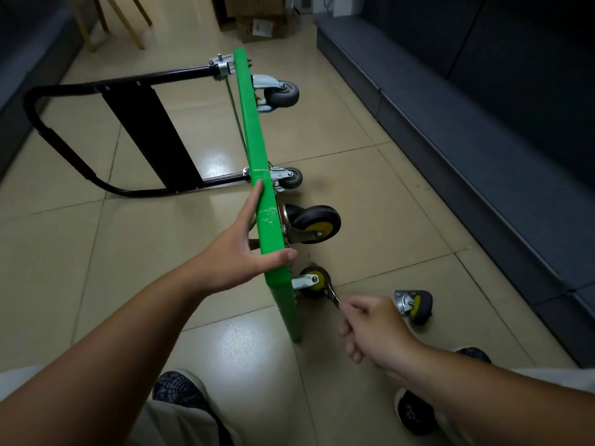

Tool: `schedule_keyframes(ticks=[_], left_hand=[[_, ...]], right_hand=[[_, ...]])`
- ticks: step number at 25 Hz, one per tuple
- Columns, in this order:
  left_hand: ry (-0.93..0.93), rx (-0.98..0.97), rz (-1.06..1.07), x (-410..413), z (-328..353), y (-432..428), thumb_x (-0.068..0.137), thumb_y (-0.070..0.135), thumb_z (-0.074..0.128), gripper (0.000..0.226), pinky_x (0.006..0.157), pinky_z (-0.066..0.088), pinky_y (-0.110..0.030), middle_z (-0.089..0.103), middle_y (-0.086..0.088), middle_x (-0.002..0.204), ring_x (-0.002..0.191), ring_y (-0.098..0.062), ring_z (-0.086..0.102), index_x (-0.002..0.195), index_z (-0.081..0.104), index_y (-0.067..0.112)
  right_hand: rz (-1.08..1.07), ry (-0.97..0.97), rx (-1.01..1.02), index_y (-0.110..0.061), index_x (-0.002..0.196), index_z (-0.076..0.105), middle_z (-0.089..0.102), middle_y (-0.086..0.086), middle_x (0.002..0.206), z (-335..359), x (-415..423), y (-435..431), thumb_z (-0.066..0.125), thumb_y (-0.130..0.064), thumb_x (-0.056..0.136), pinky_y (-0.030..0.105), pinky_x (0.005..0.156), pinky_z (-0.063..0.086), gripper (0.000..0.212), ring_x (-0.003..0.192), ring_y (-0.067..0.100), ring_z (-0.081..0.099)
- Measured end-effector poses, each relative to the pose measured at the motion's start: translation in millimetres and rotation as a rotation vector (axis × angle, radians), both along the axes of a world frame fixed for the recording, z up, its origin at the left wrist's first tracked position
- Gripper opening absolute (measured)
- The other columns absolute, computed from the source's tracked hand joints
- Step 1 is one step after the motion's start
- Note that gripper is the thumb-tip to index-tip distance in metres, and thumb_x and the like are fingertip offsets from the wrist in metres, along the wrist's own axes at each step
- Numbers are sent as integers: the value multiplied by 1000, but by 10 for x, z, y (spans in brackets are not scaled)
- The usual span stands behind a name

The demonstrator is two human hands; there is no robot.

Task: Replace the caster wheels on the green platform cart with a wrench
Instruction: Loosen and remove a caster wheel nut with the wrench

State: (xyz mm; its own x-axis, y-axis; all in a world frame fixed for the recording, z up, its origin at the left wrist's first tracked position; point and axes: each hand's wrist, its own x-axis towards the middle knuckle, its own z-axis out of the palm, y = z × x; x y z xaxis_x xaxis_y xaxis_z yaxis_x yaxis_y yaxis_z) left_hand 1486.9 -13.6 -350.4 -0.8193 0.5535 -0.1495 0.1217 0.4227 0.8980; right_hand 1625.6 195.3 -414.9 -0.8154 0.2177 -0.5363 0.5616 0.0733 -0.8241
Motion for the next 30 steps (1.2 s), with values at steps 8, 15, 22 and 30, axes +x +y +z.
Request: schedule_keyframes(ticks=[8, 15, 22, 30], left_hand=[[18, 9, 15, 19, 19, 2, 72, 49, 80, 120, 113, 42, -30, 24, 34, 154, 138, 14, 32, 157, -6, 51], [-10, 37, 0, 6, 2, -75, 63, 68, 82, 124, 115, 42, -46, 16, 26, 164, 150, -1, 23, 153, -2, 60], [3, 21, -3, -26, -26, -53, 65, 61, 84, 126, 113, 44, -46, 16, 26, 164, 149, -3, 27, 153, -6, 59], [15, 11, -8, -15, -8, -16, 66, 62, 82, 127, 114, 42, -37, 14, 35, 156, 146, 1, 25, 153, -10, 58]], right_hand=[[-29, 163, -248, -17, 122, 68, 55, 3, 65, 633, -594, -425, 55, -18, 103, 23, 40, 36, 23, 42, 11, 46], [165, 253, -266, -25, 137, 60, 57, 1, 62, 493, -549, -361, 54, -21, 104, 26, 42, 42, 34, 44, 17, 51], [178, 684, 288, -32, 150, 45, 65, -4, 132, -343, -605, -437, 49, -18, 106, 20, 99, 49, 46, 120, 6, 61], [-26, 197, 96, -30, 135, 61, 67, 0, 79, -165, -342, -209, 49, -17, 105, 27, 55, 50, 34, 60, 11, 58]])
